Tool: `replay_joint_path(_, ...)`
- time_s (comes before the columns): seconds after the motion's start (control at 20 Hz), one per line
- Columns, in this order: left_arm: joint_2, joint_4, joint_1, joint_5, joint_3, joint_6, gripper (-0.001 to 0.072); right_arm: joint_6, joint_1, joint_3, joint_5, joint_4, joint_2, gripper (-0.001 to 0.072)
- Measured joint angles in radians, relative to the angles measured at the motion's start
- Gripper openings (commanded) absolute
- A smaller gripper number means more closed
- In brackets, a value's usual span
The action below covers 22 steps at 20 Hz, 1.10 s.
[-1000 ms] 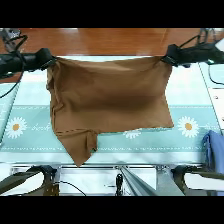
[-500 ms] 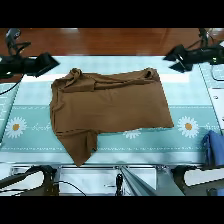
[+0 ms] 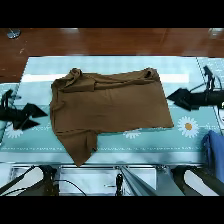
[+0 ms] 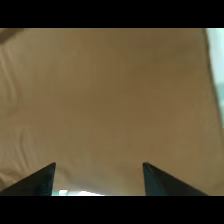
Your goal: Fold the shirts.
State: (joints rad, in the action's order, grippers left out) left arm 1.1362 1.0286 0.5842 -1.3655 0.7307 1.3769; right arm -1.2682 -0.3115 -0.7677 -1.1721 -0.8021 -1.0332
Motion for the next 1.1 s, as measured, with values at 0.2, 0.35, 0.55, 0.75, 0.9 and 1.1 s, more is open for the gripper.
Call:
replay_joint_path(0.2, -0.04, -0.012, 0.041, 0.024, -0.155, -0.005, 0.0706, 0.031, -0.003, 0.142, 0.023, 0.072, 0.129, 0.0618)
replay_joint_path(0.35, -0.05, -0.075, 0.032, 0.065, -0.24, -0.047, 0.0706, 0.04, -0.004, 0.175, 0.027, 0.098, 0.162, 0.0618)
replay_joint_path(0.55, -0.043, -0.182, -0.044, 0.143, -0.304, -0.088, 0.0705, 0.04, -0.004, 0.19, 0.029, 0.103, 0.176, 0.0618)
replay_joint_path(0.75, -0.019, -0.261, -0.136, 0.247, -0.32, -0.106, 0.0039, 0.028, -0.061, 0.177, 0.043, 0.06, 0.177, 0.0618)
replay_joint_path(0.9, -0.011, -0.286, -0.166, 0.281, -0.309, -0.134, 0.0022, -0.044, -0.21, 0.146, 0.041, -0.121, 0.156, 0.0618)
replay_joint_path(1.1, -0.008, -0.298, -0.18, 0.268, -0.262, -0.152, 0.0022, -0.13, -0.352, 0.172, -0.026, -0.294, 0.111, 0.0618)
